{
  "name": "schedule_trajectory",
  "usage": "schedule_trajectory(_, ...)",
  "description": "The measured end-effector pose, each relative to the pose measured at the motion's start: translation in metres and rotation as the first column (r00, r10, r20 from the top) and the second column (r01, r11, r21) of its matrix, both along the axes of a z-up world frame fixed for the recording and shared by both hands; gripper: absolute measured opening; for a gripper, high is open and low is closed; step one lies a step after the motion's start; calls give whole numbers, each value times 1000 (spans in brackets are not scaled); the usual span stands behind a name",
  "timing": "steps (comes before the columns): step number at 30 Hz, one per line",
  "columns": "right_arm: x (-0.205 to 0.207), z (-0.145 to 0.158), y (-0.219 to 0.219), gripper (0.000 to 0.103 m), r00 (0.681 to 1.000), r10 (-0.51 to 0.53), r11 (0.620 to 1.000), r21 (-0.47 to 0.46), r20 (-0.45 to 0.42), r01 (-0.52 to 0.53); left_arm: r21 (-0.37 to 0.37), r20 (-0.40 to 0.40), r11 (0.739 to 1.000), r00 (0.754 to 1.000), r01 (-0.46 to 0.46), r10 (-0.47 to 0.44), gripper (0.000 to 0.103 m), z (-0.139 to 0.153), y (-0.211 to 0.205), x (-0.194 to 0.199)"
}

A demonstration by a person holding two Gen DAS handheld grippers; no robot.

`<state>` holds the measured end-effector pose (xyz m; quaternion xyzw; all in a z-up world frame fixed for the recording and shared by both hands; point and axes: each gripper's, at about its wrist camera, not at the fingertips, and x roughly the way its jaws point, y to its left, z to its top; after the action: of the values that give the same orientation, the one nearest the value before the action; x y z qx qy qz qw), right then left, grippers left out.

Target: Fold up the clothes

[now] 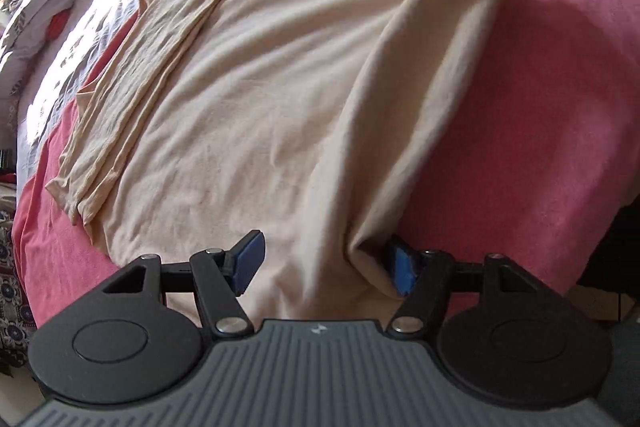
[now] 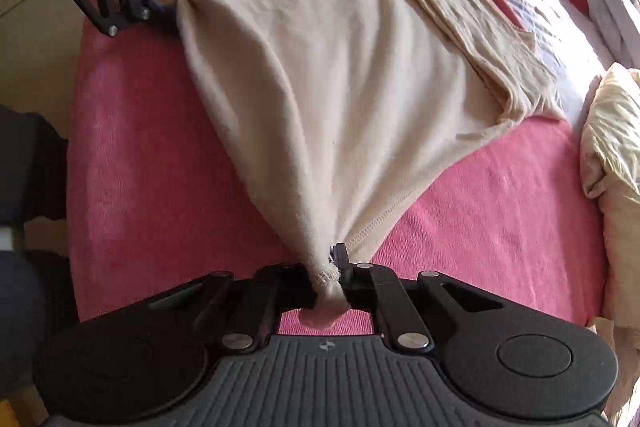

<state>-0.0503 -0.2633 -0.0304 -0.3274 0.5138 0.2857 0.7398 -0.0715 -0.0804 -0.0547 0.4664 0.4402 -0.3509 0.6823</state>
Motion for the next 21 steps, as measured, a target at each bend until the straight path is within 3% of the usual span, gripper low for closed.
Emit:
schedule_trajectory(3,1,-10,-7,8,997,22,999,-42,-78,-25,-7,-41,1000,999,-13,13,66,0,10,-4)
schedule_trajectory(5,-7,-19,-10,8,987,37,996,-70,-156,-49,-19,-160,995,983,-93,89,66,4,24,3)
schedule_trajectory(6,-8,-18,-13,8,985,20,998,-63,-169,-31,-31,-215,987,965,-159,149,66,8,37,8)
schedule_trajectory(8,-1,-9,-27,10,966,-108,993,13,-236,114,-49,-320,951,907,-304,273,66,17,66,17)
schedule_trajectory(10,14,-1,-48,16,889,-280,935,105,-363,337,-89,-407,867,812,-491,418,66,29,110,27)
schedule_trajectory(11,20,2,-58,22,843,-335,893,144,-421,427,-117,-454,791,740,-601,495,68,34,135,35)
schedule_trajectory(12,27,4,-68,28,792,-378,843,176,-479,509,-141,-505,693,654,-707,564,69,39,160,43)
schedule_trajectory(13,32,5,-75,41,755,-398,802,201,-522,562,-153,-551,616,584,-772,596,69,38,178,50)
schedule_trajectory(14,38,7,-82,50,722,-408,756,236,-559,611,-158,-595,545,520,-823,613,69,36,192,56)
schedule_trajectory(15,45,9,-84,51,713,-411,734,257,-568,628,-152,-624,498,474,-854,621,69,31,200,63)
schedule_trajectory(16,52,10,-85,53,704,-414,712,277,-577,646,-139,-637,487,454,-862,623,69,24,201,69)
schedule_trajectory(19,68,10,-87,64,687,-428,653,325,-587,684,-83,-632,529,455,-845,627,69,0,185,74)
schedule_trajectory(21,81,-4,-92,66,642,-445,584,340,-624,737,-43,-632,544,444,-838,635,71,-15,175,72)
